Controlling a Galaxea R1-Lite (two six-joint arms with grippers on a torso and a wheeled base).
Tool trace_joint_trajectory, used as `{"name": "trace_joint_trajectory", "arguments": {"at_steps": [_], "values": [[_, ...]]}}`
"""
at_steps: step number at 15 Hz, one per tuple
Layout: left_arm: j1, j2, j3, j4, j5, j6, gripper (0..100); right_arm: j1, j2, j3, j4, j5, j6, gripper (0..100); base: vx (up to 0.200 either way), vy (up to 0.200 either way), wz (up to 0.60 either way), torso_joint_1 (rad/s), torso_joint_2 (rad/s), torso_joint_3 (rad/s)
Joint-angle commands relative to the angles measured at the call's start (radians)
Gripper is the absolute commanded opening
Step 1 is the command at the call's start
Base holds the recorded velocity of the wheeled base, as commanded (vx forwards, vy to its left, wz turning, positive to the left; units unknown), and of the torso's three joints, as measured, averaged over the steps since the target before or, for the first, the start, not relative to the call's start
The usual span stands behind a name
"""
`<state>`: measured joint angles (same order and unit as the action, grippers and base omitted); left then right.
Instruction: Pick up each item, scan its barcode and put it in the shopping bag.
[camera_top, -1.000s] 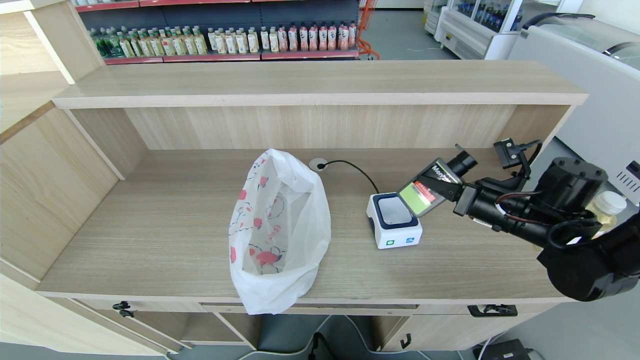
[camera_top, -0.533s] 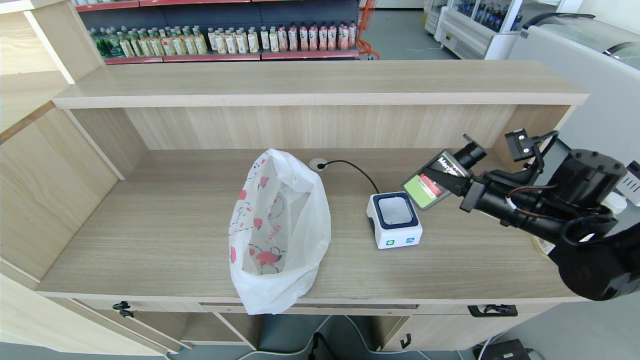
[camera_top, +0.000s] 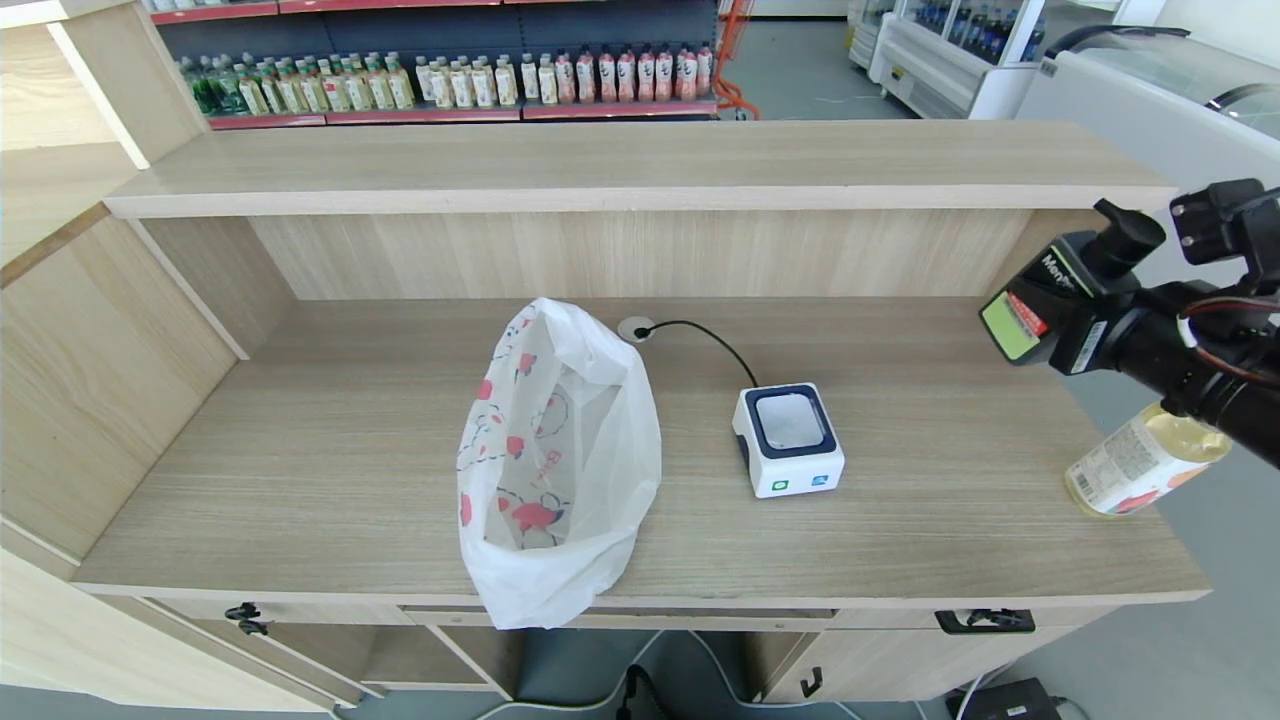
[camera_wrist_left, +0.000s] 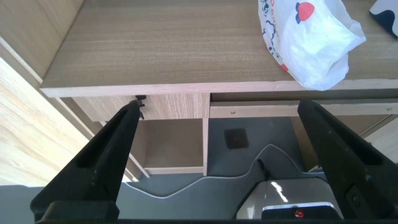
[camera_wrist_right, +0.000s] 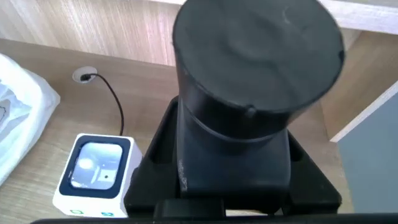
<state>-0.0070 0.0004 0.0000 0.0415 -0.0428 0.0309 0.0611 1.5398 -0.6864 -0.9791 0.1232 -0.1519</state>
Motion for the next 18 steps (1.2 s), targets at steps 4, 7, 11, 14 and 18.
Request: {"name": "trace_joint_trajectory", "arguments": {"at_steps": [4, 7, 11, 14, 18], "values": [[0.001, 0.000, 0.000, 0.000, 0.000, 0.000, 100, 0.031, -0.095, 0.062, 0.007, -0.059, -0.018, 0, 0.000, 0.000, 0.00, 0.000, 0.00, 0.000], [-0.001, 0.000, 0.000, 0.000, 0.000, 0.000, 100, 0.037, -0.118, 0.085, 0.008, -0.060, -0.020, 0, 0.000, 0.000, 0.00, 0.000, 0.00, 0.000], [0.001, 0.000, 0.000, 0.000, 0.000, 0.003, 100, 0.071, -0.147, 0.102, 0.008, -0.062, -0.020, 0, 0.000, 0.000, 0.00, 0.000, 0.00, 0.000], [0.001, 0.000, 0.000, 0.000, 0.001, -0.003, 100, 0.098, -0.162, 0.136, 0.005, -0.063, -0.020, 0, 0.000, 0.000, 0.00, 0.000, 0.00, 0.000], [-0.001, 0.000, 0.000, 0.000, 0.000, 0.001, 100, 0.098, -0.167, 0.143, 0.005, -0.054, -0.015, 0, 0.000, 0.200, 0.00, 0.000, 0.00, 0.002]]}}
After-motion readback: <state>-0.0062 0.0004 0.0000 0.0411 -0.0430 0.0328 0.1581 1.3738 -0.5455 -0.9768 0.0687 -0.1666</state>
